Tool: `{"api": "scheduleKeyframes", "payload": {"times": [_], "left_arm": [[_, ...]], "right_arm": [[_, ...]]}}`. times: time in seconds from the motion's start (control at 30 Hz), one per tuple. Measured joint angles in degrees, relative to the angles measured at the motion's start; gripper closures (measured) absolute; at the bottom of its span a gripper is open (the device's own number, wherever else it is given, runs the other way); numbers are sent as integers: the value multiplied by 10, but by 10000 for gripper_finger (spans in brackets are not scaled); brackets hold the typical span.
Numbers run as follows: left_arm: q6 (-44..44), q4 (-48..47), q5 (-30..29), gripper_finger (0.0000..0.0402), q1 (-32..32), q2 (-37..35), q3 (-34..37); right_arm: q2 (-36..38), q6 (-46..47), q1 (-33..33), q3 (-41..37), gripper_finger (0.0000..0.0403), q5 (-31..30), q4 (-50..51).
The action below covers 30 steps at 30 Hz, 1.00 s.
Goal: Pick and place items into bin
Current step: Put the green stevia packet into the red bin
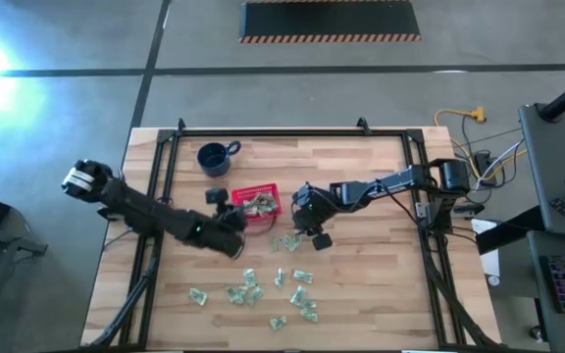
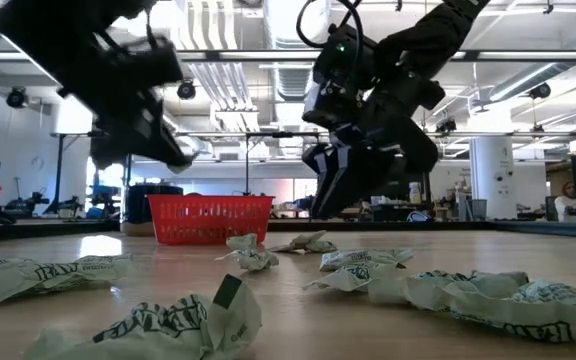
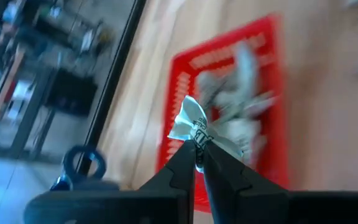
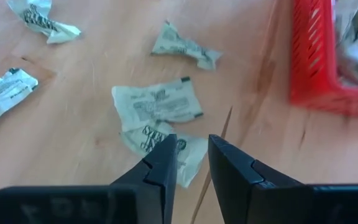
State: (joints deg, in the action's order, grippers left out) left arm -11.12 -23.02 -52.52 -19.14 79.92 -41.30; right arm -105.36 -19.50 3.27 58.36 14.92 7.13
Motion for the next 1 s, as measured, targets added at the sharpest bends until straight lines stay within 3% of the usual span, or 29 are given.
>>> {"api": "scheduleKeyframes", "payload": {"times": [0.17, 0.37, 0.73, 1.0], "left_arm": [[12, 0, 42, 391, 54, -1, 4], [62, 13, 77, 383, 67, -1, 4], [71, 30, 74, 271, 67, -2, -11], [71, 31, 73, 240, 65, -4, -14]], "right_arm": [[0, 14, 0, -14, 316, 0, 0], [0, 24, 1, -23, 323, 0, 0], [-13, 15, 0, -24, 315, 61, -40], [-26, 15, 0, -27, 276, 46, -58]]}}
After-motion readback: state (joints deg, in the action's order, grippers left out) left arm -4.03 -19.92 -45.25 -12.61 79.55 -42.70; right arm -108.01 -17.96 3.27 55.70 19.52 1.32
